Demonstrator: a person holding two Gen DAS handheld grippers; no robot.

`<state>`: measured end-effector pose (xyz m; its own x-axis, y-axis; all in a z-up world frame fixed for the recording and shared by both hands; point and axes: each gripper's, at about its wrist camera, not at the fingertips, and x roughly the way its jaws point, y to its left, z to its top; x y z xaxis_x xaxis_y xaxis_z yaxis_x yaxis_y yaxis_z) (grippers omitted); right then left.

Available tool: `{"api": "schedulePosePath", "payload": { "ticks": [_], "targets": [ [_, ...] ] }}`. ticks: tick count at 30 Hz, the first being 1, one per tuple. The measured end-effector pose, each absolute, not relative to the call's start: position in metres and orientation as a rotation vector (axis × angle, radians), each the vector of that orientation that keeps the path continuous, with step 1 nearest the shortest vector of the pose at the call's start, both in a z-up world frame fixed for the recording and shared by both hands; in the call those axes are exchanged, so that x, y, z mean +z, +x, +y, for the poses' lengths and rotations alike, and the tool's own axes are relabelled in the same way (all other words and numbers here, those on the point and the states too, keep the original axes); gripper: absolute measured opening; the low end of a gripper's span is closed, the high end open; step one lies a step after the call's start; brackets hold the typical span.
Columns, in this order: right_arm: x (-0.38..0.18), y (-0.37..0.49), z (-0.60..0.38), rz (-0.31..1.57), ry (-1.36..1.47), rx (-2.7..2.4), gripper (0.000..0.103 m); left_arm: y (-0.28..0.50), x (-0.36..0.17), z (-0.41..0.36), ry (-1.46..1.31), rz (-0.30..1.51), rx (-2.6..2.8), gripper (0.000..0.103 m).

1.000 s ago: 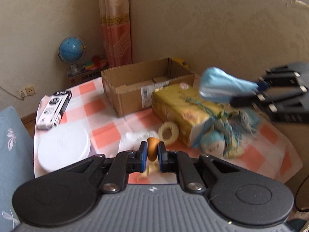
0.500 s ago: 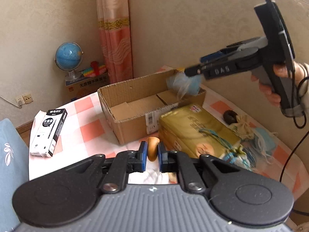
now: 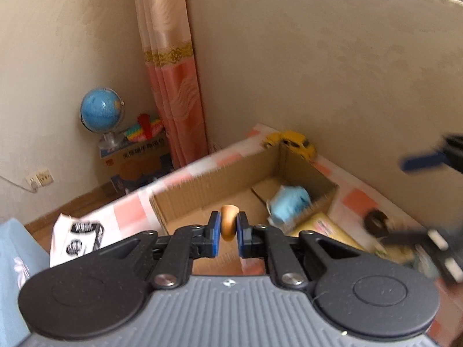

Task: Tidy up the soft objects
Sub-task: 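Carry the mask into the cardboard box and open the right tool while the left drops the earplug there, then move both tools back over the remaining table objects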

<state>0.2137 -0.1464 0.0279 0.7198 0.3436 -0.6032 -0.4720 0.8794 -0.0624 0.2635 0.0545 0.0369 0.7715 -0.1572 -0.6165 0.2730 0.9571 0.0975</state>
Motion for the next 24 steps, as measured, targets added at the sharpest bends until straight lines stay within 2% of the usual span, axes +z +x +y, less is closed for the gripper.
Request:
{"api": "schedulePosePath", "payload": {
  "ticks": [2,4,5,6,8,24],
  "targets": [
    [0.03,0.202,-0.15,0.615,-0.222,0.454,0.103,0.282,0.041,0.052,0.19,0.646,-0.217,0.011],
    [0.033,0.194,-0.154,0.604,-0.222,0.446,0.103,0.296,0.043,0.049,0.198,0.636,-0.197,0.025],
    [0.034,0.192,-0.156,0.604,-0.219,0.442,0.103,0.301,0.044,0.049,0.194,0.633,-0.185,0.047],
    [0.035,0.191,-0.159,0.606,-0.214,0.44,0.103,0.303,0.044,0.048,0.19,0.628,-0.174,0.077],
    [0.035,0.186,-0.163,0.611,-0.206,0.433,0.103,0.299,0.046,0.048,0.181,0.593,-0.15,0.093],
    [0.026,0.134,-0.177,0.599,-0.163,0.428,0.103,0.196,0.04,0.051,0.182,0.607,-0.148,0.095]
  ]
}}
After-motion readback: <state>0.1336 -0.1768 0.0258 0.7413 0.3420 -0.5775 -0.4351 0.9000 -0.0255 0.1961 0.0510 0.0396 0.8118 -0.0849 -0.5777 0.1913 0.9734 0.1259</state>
